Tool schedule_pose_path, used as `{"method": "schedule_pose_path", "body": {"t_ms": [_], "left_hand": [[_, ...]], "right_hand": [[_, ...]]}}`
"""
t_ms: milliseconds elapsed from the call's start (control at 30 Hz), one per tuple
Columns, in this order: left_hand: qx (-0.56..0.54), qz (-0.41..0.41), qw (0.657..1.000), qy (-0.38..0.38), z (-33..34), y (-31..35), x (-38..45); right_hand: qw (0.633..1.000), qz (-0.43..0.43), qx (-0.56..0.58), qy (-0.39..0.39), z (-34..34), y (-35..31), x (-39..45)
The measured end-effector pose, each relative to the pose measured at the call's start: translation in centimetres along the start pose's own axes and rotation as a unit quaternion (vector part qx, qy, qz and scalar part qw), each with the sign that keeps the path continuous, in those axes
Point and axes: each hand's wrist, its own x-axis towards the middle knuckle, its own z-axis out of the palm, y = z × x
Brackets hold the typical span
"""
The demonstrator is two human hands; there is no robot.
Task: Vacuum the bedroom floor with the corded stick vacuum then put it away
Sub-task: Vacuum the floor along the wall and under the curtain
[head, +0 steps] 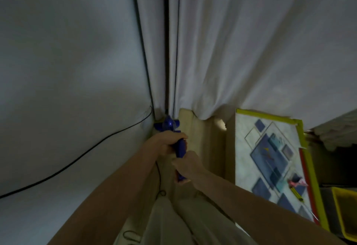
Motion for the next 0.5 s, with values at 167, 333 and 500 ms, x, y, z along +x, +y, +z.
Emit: {"method": "schedule_pose_path", "body": {"t_ms": [167, 333, 500], "left_hand": [[0.07, -0.012, 0.997, 0.03, -1.7, -1.5, -0.3], [0.107, -0.007, 0.991, 0.077, -4.8, 0.0, -0.3], [0.117, 0.005, 0.99, 0.074, -5.6, 0.2, 0.9]], "right_hand": [[0.999, -0.008, 0.034, 0.019, 3.8, 1.6, 0.6], [0.995, -0.056, 0.061, 0.048, 7.4, 0.4, 4.4], [0.996, -0.046, 0.073, 0.015, 8.4, 0.1, 7.4]]}}
